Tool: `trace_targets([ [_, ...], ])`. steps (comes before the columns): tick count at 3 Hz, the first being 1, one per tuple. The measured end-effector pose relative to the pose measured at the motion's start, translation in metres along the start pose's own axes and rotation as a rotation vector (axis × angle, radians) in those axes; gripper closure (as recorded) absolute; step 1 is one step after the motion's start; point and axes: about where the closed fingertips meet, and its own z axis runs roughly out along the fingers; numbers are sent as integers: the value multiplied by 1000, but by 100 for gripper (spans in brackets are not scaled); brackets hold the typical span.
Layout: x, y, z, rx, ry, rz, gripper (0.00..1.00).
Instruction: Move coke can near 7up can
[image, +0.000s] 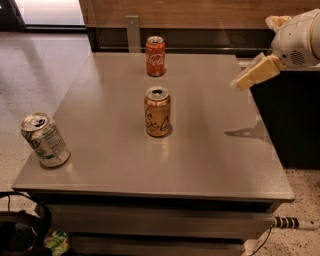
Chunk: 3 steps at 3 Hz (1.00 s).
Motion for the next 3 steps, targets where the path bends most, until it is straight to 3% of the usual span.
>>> trace_targets([
  [1,-7,-6,4,24,-37,11,0],
  [3,-19,-12,17,17,-63,15,0],
])
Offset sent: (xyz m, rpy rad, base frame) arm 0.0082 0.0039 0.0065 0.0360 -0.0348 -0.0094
